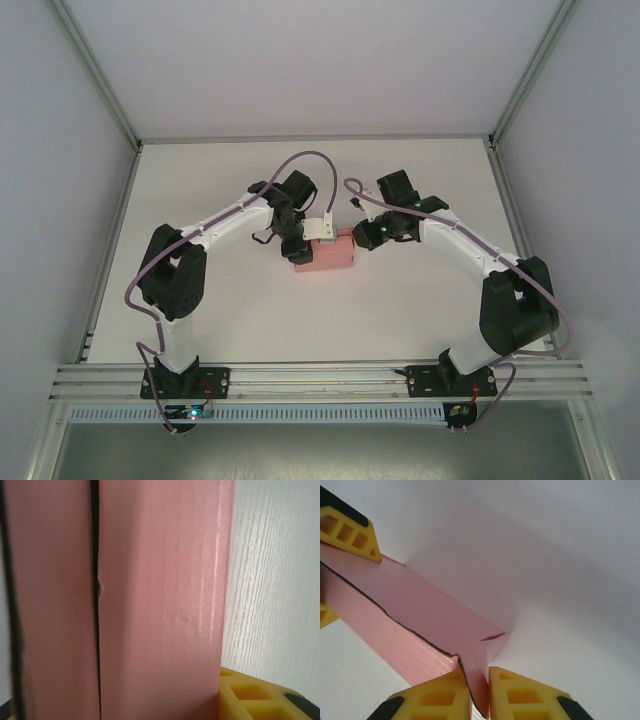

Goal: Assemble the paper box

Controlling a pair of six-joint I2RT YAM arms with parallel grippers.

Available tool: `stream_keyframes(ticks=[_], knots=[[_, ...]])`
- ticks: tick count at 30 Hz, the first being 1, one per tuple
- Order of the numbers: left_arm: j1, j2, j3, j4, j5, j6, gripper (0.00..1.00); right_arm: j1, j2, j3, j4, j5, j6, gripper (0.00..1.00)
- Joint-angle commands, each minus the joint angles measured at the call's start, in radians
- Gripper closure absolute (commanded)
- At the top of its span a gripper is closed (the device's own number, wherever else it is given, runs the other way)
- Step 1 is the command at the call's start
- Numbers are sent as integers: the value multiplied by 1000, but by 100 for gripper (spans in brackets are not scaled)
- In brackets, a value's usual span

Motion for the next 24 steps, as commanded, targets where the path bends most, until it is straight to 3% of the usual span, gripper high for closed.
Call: stream_keyframes(ticks=[1, 5, 9, 15, 20, 24], knots=[[13, 28, 22, -54, 11, -31, 54, 25, -1, 58, -33, 14, 64, 86], [14, 33, 35, -54, 7, -42, 54, 36, 8, 107, -73, 13, 191, 90], [14, 36, 46, -60, 4, -47, 54, 48, 54, 185, -151, -93, 289, 100], [12, 42, 62, -55, -13, -62, 56, 64, 113, 257, -244, -112, 363, 100], [11, 42, 66, -46, -23, -71, 56, 45, 123, 263, -248, -287, 452, 100], [10, 47, 68, -41, -34, -72, 56, 41, 131, 271, -254, -307, 522, 100]])
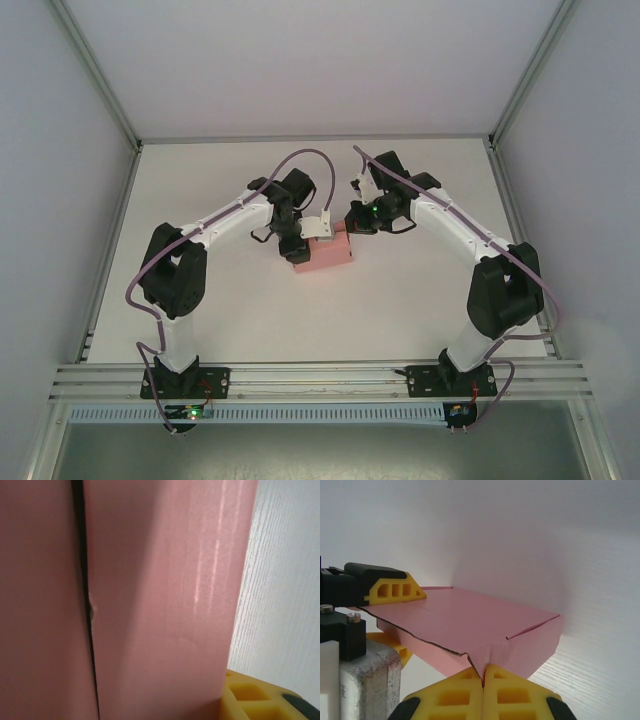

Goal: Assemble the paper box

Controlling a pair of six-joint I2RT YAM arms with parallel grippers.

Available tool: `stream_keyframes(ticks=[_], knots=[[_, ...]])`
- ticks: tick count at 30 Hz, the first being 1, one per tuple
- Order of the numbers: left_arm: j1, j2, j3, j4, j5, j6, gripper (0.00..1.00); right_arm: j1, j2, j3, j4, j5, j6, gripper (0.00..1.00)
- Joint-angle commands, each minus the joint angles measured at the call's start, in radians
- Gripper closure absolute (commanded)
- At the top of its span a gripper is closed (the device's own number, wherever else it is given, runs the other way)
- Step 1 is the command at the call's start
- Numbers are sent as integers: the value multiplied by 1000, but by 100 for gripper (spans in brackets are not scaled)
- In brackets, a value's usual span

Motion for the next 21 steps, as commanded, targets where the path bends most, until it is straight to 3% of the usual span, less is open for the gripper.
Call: stream_keyframes(ticks=[1, 7, 16, 21], knots=[[4, 35, 33, 29, -20, -36, 56, 15, 20, 36, -52, -218, 107, 100], [-5, 42, 33, 27, -56, -27, 56, -18, 46, 11, 15, -389, 296, 100], [-17, 52, 38, 20, -49, 3, 56, -45, 45, 18, 99, -458, 470, 100], [-21, 64, 47, 6, -62, 3, 56, -51, 56, 12, 85, -464, 456, 100]])
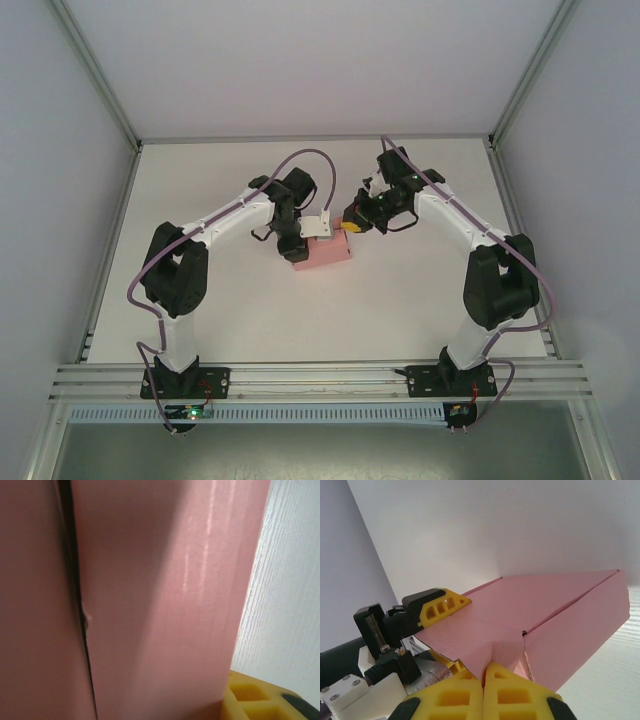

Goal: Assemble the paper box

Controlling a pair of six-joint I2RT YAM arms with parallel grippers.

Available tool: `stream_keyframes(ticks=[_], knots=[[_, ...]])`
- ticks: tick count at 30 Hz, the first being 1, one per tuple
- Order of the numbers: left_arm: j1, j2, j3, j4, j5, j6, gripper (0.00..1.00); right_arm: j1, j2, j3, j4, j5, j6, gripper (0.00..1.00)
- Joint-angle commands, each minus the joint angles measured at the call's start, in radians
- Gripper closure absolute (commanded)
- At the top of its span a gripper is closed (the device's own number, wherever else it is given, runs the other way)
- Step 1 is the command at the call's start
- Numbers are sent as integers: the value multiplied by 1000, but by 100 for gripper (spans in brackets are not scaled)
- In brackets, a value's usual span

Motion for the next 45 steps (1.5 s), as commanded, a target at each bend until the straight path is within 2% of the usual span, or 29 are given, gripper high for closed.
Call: stream_keyframes(ticks=[1, 4, 8, 16, 18, 26, 32, 37, 39, 45], knots=[[-15, 45, 16, 34, -20, 2, 57, 19, -3, 4, 10, -196, 3, 100], [-16, 46, 13, 39, -21, 6, 57, 5, -5, 28, -133, -82, -216, 100], [-12, 57, 40, 26, 4, -8, 57, 10, -41, -73, -120, 38, -448, 100], [-5, 64, 60, 19, -6, -36, 57, 84, -137, -289, 81, 300, -603, 100], [-5, 61, 58, 25, -7, -41, 57, 96, -168, -332, 133, 366, -613, 100], [-5, 39, 55, 53, 24, -67, 53, 110, -247, -443, 300, 425, -552, 100], [-5, -1, 48, 86, 28, -99, 39, 127, -273, -413, 312, 397, -475, 100], [-5, -63, 25, 130, 20, -161, 31, 139, -255, -359, 234, 441, -407, 100], [-5, -88, 13, 154, -7, -204, 22, 138, -246, -349, 224, 435, -378, 100], [-5, -181, -34, 192, -162, -420, 21, 136, -211, -287, 152, 450, -311, 100]])
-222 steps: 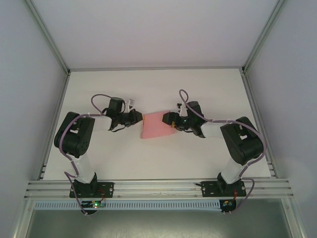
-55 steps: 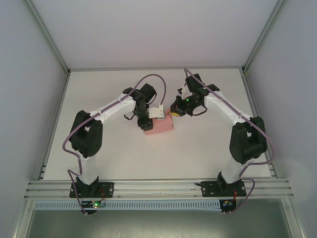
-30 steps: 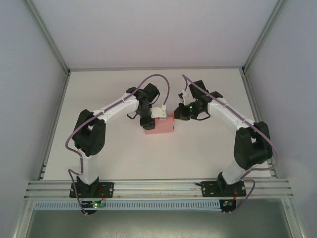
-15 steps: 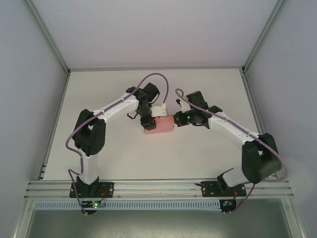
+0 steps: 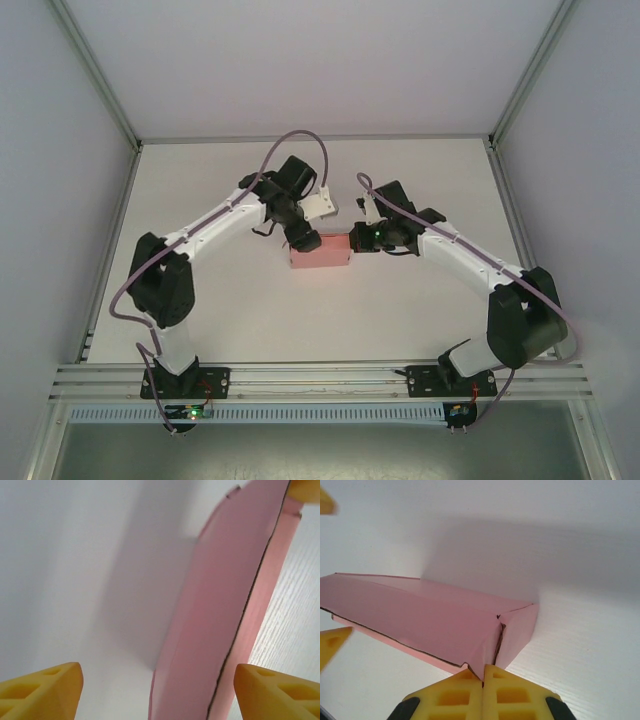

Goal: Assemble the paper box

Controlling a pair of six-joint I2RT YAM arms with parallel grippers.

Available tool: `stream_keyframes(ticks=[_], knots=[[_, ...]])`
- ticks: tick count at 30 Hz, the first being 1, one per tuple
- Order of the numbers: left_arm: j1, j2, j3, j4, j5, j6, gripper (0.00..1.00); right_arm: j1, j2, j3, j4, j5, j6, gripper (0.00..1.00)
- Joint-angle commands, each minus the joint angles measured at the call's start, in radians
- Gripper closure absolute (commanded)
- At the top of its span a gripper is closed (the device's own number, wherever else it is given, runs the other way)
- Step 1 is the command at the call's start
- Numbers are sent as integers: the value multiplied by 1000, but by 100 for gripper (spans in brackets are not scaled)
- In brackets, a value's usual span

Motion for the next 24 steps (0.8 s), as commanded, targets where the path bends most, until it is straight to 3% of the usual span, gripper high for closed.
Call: stream_keyframes(ticks=[1, 8, 13, 24], knots=[[8, -67, -40, 37, -111, -169, 21, 7, 37, 58, -89, 29, 56, 100], [8, -188, -188, 58, -227, -366, 38, -2, 96, 108, -116, -10, 60, 100], [12, -203, -238, 133, -288, -451, 59, -1, 112, 123, -126, -25, 46, 100], [48, -118, -169, 76, -200, -484, 67, 2, 97, 121, -131, -2, 28, 100]])
